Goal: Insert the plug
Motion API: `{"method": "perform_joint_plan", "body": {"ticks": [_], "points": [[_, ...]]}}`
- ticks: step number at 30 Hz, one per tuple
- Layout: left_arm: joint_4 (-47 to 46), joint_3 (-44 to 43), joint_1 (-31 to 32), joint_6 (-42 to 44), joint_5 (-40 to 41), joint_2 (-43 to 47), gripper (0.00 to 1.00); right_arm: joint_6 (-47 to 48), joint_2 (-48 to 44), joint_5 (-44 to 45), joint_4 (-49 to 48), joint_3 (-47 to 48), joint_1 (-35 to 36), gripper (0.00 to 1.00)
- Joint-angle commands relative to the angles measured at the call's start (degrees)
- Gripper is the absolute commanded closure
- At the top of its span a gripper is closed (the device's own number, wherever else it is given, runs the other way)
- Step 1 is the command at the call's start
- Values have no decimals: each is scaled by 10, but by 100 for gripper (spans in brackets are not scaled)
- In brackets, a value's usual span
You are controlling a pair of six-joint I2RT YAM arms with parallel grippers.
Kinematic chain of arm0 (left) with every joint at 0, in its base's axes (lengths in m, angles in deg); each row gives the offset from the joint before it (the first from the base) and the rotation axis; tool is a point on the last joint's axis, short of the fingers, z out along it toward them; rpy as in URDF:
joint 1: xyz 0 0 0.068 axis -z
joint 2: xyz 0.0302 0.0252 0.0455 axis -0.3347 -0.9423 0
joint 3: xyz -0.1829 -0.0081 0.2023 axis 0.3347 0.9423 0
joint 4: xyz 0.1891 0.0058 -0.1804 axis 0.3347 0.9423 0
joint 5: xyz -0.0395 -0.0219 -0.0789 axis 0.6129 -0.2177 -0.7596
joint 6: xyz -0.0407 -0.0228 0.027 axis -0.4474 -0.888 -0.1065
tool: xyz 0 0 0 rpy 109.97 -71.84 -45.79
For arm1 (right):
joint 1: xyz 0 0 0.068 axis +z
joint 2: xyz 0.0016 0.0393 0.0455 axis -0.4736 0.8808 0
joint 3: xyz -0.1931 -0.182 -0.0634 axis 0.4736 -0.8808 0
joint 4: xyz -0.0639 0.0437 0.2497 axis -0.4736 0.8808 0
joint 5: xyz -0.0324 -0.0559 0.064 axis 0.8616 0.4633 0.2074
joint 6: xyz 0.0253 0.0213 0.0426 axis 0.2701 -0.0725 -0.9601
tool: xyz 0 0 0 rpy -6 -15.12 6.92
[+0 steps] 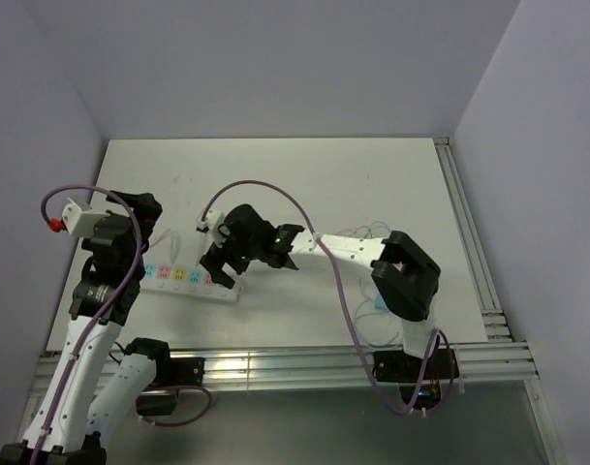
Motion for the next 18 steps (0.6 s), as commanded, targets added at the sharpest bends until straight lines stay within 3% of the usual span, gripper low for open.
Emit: {"method": "perform_joint_plan", "body": {"ticks": [1, 5, 18], "points": [[122, -55, -2, -47, 12, 5, 1, 50, 43, 26, 56, 71, 21, 0], [201, -106, -2, -80, 39, -27, 1, 61, 90, 4, 99, 121, 29, 0], [245, -113, -2, -139, 78, -29, 0, 98, 186, 50, 176, 216, 62, 2]]}}
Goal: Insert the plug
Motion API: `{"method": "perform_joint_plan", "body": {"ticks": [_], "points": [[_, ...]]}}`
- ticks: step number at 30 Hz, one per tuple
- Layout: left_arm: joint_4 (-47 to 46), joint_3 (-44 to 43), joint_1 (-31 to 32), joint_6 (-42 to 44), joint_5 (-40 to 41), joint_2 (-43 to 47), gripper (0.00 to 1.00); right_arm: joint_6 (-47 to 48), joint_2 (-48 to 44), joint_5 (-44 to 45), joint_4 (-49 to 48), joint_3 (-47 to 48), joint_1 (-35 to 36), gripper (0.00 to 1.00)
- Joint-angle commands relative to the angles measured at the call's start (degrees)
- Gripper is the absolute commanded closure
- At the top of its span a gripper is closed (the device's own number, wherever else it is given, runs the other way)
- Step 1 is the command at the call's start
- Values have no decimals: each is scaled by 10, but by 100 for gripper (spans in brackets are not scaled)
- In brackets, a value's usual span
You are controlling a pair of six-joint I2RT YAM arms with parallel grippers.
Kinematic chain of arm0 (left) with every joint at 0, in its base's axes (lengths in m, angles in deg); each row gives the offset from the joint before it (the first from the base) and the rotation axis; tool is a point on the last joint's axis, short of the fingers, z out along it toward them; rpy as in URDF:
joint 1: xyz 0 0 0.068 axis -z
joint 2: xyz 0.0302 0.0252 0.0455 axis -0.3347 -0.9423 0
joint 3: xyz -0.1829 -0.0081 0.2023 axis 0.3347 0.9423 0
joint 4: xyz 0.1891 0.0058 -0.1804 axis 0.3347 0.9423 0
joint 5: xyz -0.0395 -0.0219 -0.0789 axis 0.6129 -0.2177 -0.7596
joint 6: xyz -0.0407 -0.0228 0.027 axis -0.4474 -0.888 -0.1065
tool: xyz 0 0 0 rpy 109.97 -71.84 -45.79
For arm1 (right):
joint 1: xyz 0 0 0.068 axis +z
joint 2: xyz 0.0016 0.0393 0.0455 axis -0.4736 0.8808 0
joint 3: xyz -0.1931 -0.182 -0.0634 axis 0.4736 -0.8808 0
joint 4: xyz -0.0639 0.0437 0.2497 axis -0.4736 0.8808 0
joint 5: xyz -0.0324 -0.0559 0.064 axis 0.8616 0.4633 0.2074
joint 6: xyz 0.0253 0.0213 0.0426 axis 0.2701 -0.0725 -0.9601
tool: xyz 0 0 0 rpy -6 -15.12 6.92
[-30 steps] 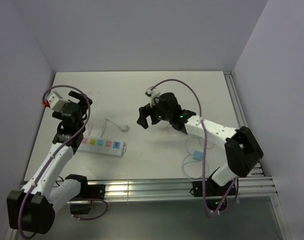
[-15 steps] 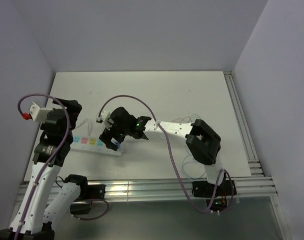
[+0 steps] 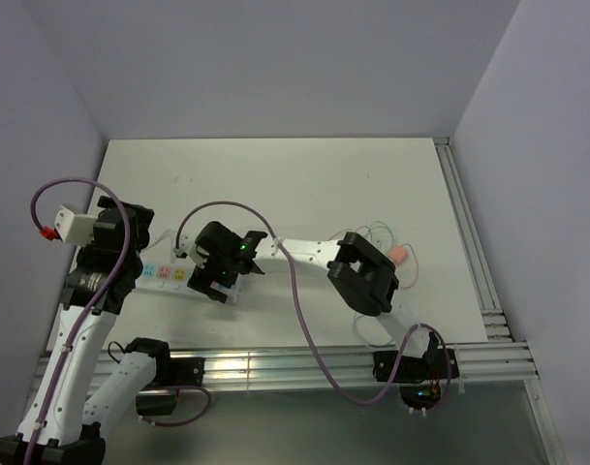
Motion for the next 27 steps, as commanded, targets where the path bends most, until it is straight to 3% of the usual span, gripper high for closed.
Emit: {"method": "perform_joint_plan", "body": {"ticks": [1, 11, 15, 17, 20, 23, 27], "points": [[28, -22, -2, -27, 25, -2, 1, 21, 17, 29, 20, 36, 11, 2], [36, -18, -2, -48, 15, -24, 1, -27, 45, 91, 20, 44, 21, 15], [36, -19, -2, -48, 12, -29, 2, -58, 47, 87, 8, 35, 17, 26], [34, -18, -2, -46, 10, -33, 2, -87, 47, 83, 2, 29, 10, 33], [30, -18, -2, -44, 6, -36, 3, -149, 46, 81, -6, 8, -11, 61], [21, -16, -2, -38, 2, -41, 5, -207, 18, 78, -41, -56, -44, 75], [-15, 4, -2, -18, -25, -49, 10, -253, -38, 65, -83, -149, -87, 80]]}}
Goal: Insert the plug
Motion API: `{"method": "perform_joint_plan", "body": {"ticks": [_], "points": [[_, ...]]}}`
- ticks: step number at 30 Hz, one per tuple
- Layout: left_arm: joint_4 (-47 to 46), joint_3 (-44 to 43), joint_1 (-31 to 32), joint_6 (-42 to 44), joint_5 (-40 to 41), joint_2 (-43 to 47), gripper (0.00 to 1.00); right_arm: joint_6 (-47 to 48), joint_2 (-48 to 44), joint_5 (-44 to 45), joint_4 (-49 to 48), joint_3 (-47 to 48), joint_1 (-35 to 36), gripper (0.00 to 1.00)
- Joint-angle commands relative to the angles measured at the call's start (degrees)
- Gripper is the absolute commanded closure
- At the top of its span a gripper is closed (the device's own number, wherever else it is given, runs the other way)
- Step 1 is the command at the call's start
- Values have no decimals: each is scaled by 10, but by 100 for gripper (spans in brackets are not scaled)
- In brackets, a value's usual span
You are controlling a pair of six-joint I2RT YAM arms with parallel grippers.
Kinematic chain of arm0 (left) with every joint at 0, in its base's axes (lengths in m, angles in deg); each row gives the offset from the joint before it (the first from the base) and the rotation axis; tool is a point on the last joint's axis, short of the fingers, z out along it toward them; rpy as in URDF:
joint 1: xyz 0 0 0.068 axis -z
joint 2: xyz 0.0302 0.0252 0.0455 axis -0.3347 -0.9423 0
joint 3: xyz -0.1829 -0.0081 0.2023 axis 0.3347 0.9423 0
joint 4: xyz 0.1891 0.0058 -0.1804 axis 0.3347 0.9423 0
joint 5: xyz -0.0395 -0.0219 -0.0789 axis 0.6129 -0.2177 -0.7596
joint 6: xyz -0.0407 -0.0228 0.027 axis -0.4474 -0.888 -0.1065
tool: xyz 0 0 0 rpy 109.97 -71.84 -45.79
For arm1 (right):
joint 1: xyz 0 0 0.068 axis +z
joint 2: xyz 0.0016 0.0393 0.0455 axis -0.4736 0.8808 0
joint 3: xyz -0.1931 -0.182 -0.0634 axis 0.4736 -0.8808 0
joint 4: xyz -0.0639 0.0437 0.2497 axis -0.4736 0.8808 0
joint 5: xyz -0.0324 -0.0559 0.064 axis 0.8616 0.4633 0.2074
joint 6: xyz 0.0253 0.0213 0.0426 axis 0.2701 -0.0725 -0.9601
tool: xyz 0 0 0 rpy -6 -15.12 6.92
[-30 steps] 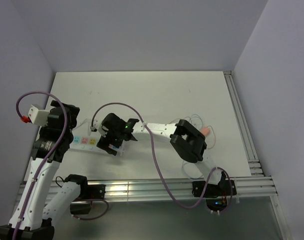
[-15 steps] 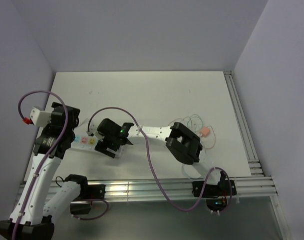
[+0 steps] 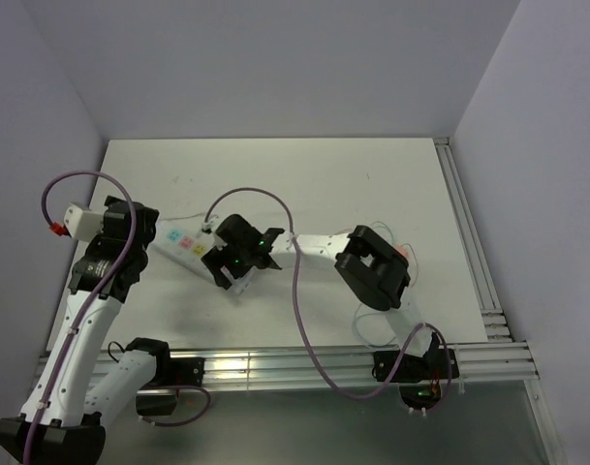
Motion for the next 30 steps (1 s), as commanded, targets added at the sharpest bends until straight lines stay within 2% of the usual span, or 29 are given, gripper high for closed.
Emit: {"method": "perform_joint_plan", "body": {"ticks": [1, 6, 12, 15, 16, 18, 19, 24, 26, 28, 30], "points": [[-51, 8, -2, 21, -38, -13, 10, -77, -29, 25, 4, -98, -55, 80], [-103, 19, 0, 57, -91, -60, 11, -89, -78, 41, 4, -173, -62, 80], [-146, 13, 22, 89, -141, -171, 11, -149, -153, 43, -35, -296, -56, 79], [-187, 27, 53, 94, -145, -204, 11, -176, -179, 44, -49, -332, -34, 73], [-193, 32, 66, 90, -148, -212, 12, -185, -185, 47, -53, -341, -22, 63], [-212, 45, 71, 86, -160, -232, 12, -191, -202, 38, -57, -346, -15, 52], [-216, 50, 72, 83, -162, -237, 12, -195, -208, 41, -59, -347, -14, 42], [-215, 56, 72, 82, -149, -243, 12, -190, -252, 63, -49, -329, -15, 21], [-221, 63, 72, 88, -147, -231, 12, -190, -269, 85, -39, -313, -16, 6], [-229, 66, 72, 98, -149, -213, 12, -185, -283, 93, -28, -297, -20, 0], [-230, 65, 72, 102, -150, -202, 12, -180, -290, 92, -19, -280, -28, 0]]}}
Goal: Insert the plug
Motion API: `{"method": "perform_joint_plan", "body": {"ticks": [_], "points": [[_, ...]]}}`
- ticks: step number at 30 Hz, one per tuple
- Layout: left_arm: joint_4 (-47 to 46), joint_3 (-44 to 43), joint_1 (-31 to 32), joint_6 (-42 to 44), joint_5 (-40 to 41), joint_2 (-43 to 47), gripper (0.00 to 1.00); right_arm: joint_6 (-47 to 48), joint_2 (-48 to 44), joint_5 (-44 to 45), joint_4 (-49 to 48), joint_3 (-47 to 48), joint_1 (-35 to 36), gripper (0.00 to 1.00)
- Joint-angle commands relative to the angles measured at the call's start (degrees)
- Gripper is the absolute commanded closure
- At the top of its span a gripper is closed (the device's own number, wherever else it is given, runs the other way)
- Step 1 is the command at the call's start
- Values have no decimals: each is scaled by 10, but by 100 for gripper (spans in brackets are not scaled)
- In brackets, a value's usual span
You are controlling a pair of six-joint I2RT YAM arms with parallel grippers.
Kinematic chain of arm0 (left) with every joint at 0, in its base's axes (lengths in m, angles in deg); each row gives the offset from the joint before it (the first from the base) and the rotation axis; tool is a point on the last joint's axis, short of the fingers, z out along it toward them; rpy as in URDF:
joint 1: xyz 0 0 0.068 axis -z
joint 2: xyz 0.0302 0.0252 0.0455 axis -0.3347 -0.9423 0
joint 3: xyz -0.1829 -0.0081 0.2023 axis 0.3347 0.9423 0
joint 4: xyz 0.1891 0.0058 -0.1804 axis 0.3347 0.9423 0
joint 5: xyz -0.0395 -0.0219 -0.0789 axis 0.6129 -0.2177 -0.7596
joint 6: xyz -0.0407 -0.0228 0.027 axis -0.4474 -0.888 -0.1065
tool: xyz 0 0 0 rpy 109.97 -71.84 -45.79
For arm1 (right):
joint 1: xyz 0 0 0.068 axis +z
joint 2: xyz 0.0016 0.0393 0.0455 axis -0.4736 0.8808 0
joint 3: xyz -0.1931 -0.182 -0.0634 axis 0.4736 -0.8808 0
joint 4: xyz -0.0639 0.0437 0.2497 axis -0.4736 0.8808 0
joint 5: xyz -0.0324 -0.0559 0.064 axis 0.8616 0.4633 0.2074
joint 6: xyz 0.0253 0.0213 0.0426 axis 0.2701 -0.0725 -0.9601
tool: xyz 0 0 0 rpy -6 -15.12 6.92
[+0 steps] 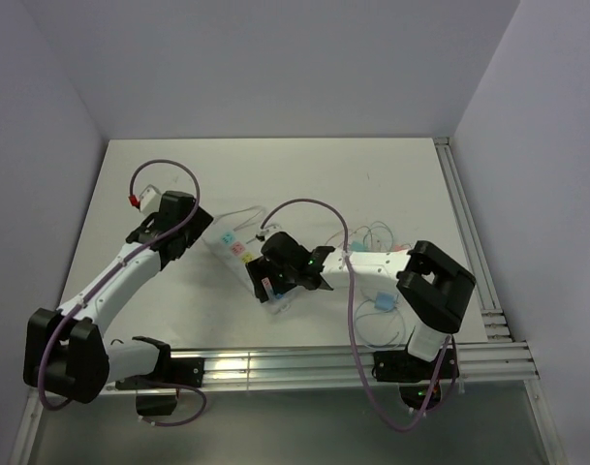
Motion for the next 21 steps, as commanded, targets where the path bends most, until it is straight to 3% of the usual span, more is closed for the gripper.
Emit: {"method": "perform_joint_plan", "body": {"ticks": [1, 8, 15, 18, 21], "points": [[-32, 1, 0, 26, 2, 34, 12, 2, -41, 19, 35, 46, -11, 0], [-32, -2, 0, 36, -8, 51, 12, -15, -105, 78, 95, 70, -49, 0], [-62, 4, 2, 58, -37, 76, 12, -72, -210, 111, 132, -6, -219, 11], [-82, 12, 6, 70, -62, 88, 14, -91, -269, 118, 121, -72, -284, 19], [-109, 20, 11, 80, -84, 96, 16, -116, -318, 101, 112, -122, -354, 47]]}}
